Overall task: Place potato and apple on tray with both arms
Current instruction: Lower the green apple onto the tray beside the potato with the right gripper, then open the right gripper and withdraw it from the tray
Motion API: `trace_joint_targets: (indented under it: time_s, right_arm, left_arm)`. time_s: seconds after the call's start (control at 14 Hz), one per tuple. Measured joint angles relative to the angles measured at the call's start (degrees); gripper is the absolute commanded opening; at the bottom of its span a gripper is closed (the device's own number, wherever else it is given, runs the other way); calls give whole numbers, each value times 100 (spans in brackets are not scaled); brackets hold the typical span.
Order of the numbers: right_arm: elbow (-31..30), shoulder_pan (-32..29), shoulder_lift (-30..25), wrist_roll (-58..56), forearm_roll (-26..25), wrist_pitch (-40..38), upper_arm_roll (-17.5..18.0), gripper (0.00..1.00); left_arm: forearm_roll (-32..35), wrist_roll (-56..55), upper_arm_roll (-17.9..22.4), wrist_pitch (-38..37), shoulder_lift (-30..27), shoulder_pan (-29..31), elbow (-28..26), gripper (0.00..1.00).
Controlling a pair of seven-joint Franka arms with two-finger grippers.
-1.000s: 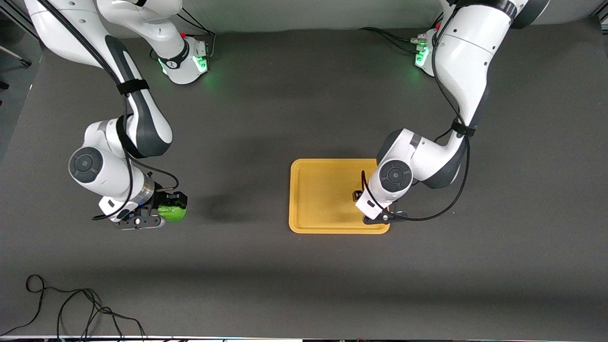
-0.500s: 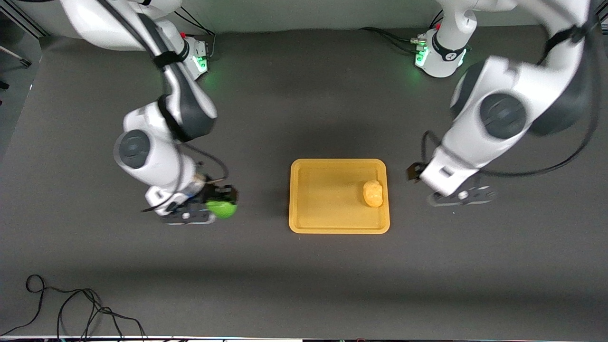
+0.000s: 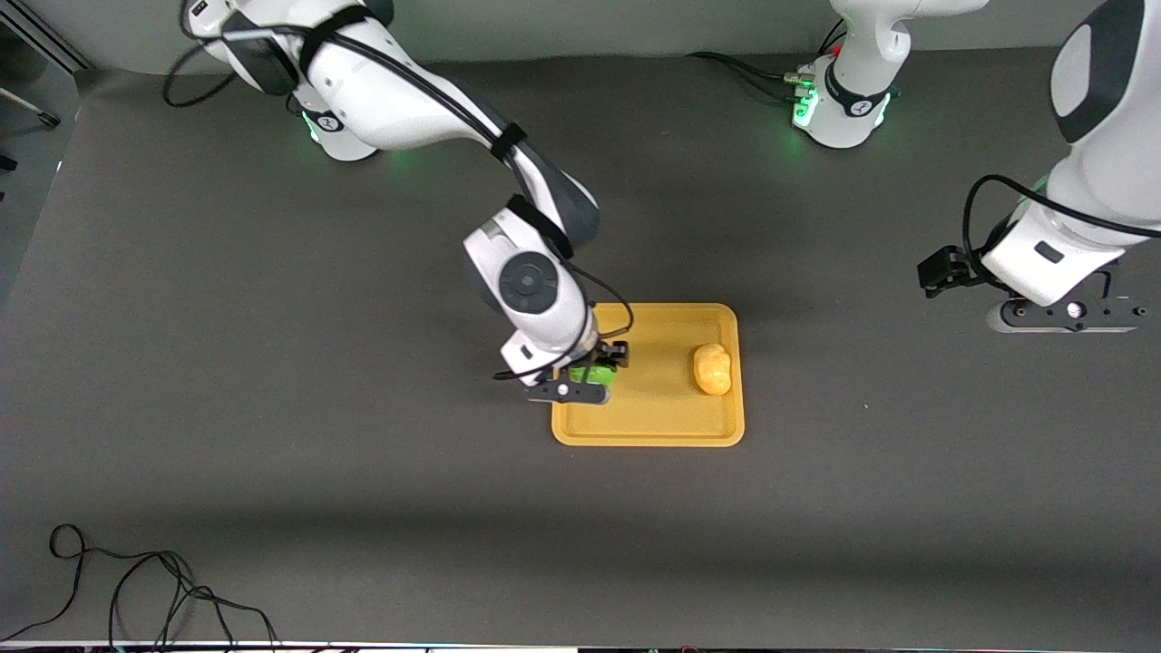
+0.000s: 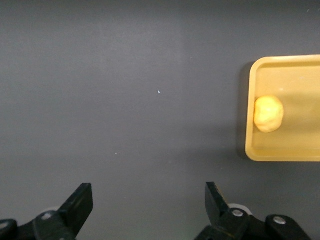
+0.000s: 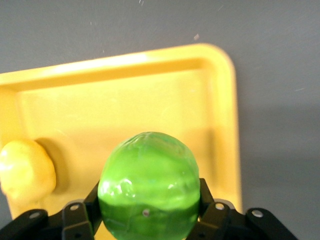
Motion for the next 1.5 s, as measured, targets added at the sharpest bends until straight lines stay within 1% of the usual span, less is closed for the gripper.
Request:
trace_joint_targets:
  time_s: [0.14, 0.21, 0.29, 0.5, 0.57, 0.64, 0.71, 0.79, 0.86, 1.14, 1.29, 1.36, 1.5]
  right_arm:
    - [224, 31, 394, 118, 0, 272, 0, 38]
    - [278, 34, 504, 141, 0, 358, 2, 42]
    - [295, 35, 562, 158, 0, 400, 3, 50]
    - [305, 42, 629, 283, 4, 456, 16, 53]
    - [306, 49, 635, 359, 4, 506, 22, 58]
    - [310, 58, 635, 387, 5, 516, 26, 60]
    - [315, 71, 635, 389, 5, 517, 28, 72]
    - [315, 90, 637, 390, 6, 517, 32, 94]
    - [315, 122, 640, 393, 6, 517, 33, 100]
    - [404, 208, 628, 406, 6, 542, 31, 100]
    - [422, 168, 474, 359, 6, 523, -35, 100]
    - [366, 83, 277, 218, 4, 427, -80, 100]
    - [1, -319, -429, -459, 4, 8, -138, 100]
  left_arm:
    - [-2, 211, 1, 201, 12, 127, -84, 100]
    - [-4, 242, 0, 301, 13, 159, -119, 100]
    - [-18, 255, -3, 363, 14, 189, -127, 100]
    - [-76, 320, -3, 705, 12, 268, -142, 100]
    - [-83, 325, -6, 813, 11, 268, -171, 100]
    - [-93, 325, -12, 867, 10, 268, -196, 100]
    - [-117, 326, -19, 881, 8, 268, -204, 100]
    - [-165, 326, -23, 884, 5, 268, -209, 100]
    - [-210, 326, -23, 884, 3, 268, -214, 100]
    - [-254, 327, -24, 857, -38, 268, -242, 100]
    - [-294, 327, -24, 848, -90, 270, -255, 100]
    - [-350, 327, -23, 844, -113, 272, -256, 100]
    - [-386, 327, -22, 827, -153, 275, -259, 100]
